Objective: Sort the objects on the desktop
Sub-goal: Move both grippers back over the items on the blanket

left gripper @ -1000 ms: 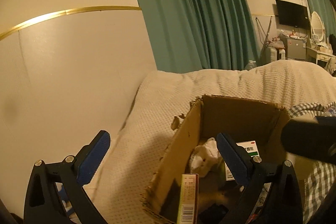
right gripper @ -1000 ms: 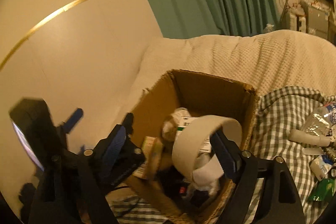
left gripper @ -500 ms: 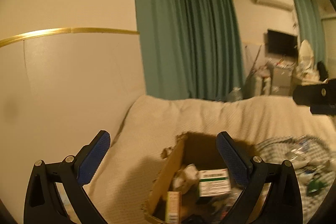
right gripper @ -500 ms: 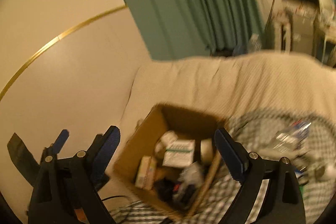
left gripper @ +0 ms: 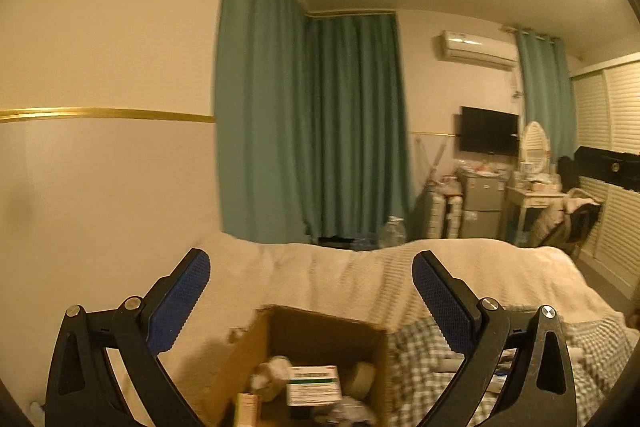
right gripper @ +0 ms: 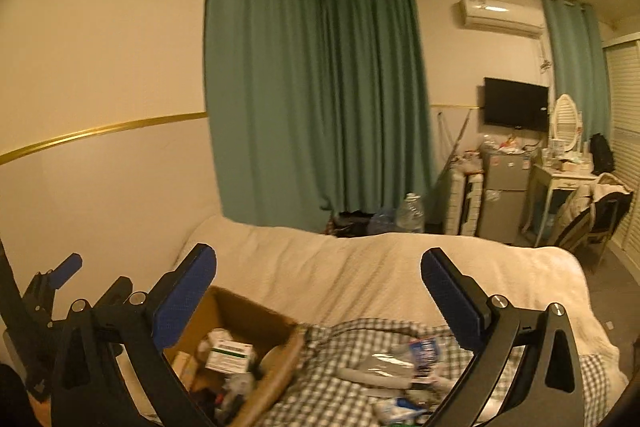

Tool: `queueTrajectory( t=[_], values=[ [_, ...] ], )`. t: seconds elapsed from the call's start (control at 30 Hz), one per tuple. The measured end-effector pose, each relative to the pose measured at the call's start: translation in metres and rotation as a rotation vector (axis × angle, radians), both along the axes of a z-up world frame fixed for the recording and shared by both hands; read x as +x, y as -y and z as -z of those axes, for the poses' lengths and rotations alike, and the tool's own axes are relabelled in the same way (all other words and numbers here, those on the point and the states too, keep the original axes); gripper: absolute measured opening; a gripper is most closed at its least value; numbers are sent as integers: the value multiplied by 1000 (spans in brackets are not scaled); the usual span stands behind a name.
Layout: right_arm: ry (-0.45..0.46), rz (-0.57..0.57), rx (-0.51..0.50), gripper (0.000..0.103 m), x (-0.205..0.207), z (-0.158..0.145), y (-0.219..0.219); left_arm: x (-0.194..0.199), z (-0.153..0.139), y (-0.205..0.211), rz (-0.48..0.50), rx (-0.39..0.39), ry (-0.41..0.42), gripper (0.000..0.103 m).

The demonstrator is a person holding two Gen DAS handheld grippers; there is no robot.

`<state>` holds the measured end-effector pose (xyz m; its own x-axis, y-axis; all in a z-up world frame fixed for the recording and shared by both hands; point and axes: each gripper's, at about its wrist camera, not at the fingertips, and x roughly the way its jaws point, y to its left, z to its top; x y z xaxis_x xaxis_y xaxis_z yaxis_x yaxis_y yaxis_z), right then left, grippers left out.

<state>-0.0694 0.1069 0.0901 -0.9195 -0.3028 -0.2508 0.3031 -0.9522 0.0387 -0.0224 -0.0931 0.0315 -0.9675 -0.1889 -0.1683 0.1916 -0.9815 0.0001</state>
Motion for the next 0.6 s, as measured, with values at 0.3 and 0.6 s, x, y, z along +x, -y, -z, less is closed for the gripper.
queueTrajectory(
  t=[0.3,0.6],
  values=[
    [-57,144,150,103,-6,30,-46,-14,8,-54,220,45,-52,103],
    [37,216,194,103,-24,88,-98,-49,27,-89,247,64,45,103]
  ],
)
